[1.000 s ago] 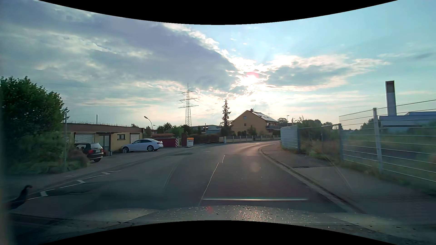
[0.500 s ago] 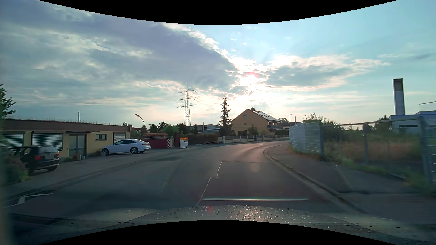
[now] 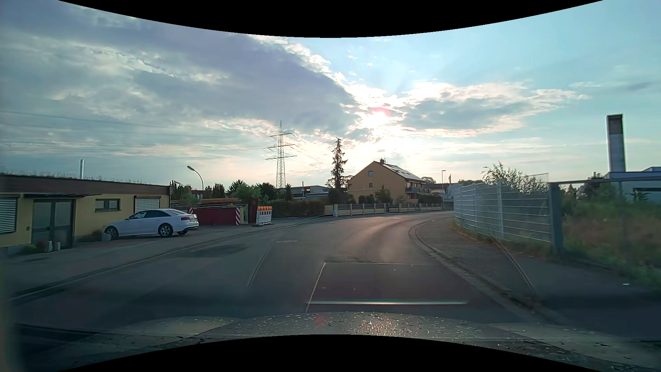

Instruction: Follow the waypoints while adhering to traffic rules and regulations

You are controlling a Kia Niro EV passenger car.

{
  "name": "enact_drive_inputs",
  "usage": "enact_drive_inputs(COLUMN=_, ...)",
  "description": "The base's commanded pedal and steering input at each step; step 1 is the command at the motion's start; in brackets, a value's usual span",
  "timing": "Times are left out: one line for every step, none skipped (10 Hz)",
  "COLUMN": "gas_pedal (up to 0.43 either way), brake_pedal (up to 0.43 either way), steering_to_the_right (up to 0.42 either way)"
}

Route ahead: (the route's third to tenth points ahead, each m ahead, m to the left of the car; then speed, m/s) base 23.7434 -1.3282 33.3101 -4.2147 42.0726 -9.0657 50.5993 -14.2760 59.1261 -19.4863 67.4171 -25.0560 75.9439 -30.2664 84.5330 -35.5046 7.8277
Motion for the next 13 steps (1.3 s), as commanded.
enact_drive_inputs(gas_pedal=0.0, brake_pedal=0.0, steering_to_the_right=0.011)
enact_drive_inputs(gas_pedal=0.0, brake_pedal=0.0, steering_to_the_right=0.012)
enact_drive_inputs(gas_pedal=0.0, brake_pedal=0.0, steering_to_the_right=0.015)
enact_drive_inputs(gas_pedal=0.0, brake_pedal=0.0, steering_to_the_right=0.017)
enact_drive_inputs(gas_pedal=0.0, brake_pedal=0.0, steering_to_the_right=0.02)
enact_drive_inputs(gas_pedal=0.0, brake_pedal=0.0, steering_to_the_right=0.027)
enact_drive_inputs(gas_pedal=0.0, brake_pedal=0.0, steering_to_the_right=0.034)
enact_drive_inputs(gas_pedal=0.0, brake_pedal=0.0, steering_to_the_right=0.042)
enact_drive_inputs(gas_pedal=0.0, brake_pedal=0.0, steering_to_the_right=0.048)
enact_drive_inputs(gas_pedal=0.0, brake_pedal=0.0, steering_to_the_right=0.055)
enact_drive_inputs(gas_pedal=0.0, brake_pedal=0.0, steering_to_the_right=0.063)
enact_drive_inputs(gas_pedal=0.0, brake_pedal=0.0, steering_to_the_right=0.067)
enact_drive_inputs(gas_pedal=0.0, brake_pedal=0.0, steering_to_the_right=0.069)
